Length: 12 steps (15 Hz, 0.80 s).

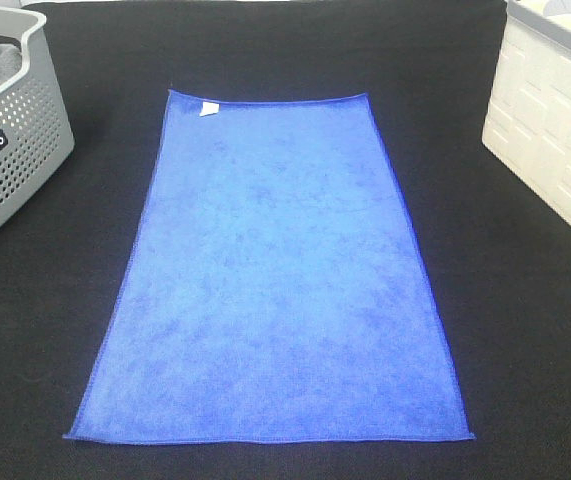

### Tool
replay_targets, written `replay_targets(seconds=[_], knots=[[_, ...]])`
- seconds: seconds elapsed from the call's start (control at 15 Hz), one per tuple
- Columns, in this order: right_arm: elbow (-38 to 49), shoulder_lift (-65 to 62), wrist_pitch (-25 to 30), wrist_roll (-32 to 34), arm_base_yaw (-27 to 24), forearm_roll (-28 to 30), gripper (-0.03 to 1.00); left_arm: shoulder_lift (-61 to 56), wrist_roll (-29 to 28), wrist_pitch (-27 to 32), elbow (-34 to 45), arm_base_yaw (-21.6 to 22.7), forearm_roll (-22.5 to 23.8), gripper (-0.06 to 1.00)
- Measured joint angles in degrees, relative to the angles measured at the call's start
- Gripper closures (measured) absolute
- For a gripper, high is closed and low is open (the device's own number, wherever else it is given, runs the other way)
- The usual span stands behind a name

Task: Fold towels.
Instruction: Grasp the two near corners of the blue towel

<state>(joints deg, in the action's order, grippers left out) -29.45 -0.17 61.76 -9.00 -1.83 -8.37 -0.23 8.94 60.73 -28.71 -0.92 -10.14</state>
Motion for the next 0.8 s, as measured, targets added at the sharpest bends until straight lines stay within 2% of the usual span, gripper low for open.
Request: replay_targets(seconds=[0.8], knots=[[0.0,0.0,0.0,0.0,0.0,0.0,0.13,0.0,0.0,0.0,0.0,0.0,0.0,0.17]])
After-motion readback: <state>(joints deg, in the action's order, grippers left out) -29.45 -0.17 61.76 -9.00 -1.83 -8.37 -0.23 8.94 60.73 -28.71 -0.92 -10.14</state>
